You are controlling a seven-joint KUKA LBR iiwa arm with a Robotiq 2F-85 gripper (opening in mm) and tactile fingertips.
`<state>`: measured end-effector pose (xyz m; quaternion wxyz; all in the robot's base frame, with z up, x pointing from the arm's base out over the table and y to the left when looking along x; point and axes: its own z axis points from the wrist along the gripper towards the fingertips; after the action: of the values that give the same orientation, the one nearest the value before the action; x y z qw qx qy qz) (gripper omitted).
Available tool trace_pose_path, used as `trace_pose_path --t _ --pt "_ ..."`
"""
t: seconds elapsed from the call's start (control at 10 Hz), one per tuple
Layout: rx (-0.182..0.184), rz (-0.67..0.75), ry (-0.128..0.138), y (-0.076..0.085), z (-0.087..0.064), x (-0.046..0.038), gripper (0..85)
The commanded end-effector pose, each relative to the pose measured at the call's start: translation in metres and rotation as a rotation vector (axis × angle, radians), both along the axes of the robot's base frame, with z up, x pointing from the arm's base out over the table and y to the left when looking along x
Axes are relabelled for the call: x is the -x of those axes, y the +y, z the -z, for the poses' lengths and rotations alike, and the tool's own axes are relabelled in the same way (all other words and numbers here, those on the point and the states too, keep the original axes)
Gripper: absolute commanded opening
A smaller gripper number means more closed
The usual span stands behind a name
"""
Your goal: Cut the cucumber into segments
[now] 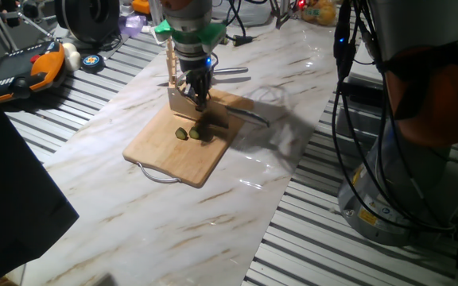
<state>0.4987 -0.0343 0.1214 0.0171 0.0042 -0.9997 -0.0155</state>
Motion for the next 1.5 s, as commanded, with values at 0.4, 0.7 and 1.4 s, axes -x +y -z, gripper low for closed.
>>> trace_pose_path --t 0.4,0.7,1.4 --pt "0.012 -0.019 0.012 -0.014 0.000 -0.0049 0.7" --pt "0.015 -0.016 0.013 -0.016 0.004 -0.0051 0.7" --pt "-0.002 -0.019 -0.001 -0.013 0.019 -0.0012 0.7"
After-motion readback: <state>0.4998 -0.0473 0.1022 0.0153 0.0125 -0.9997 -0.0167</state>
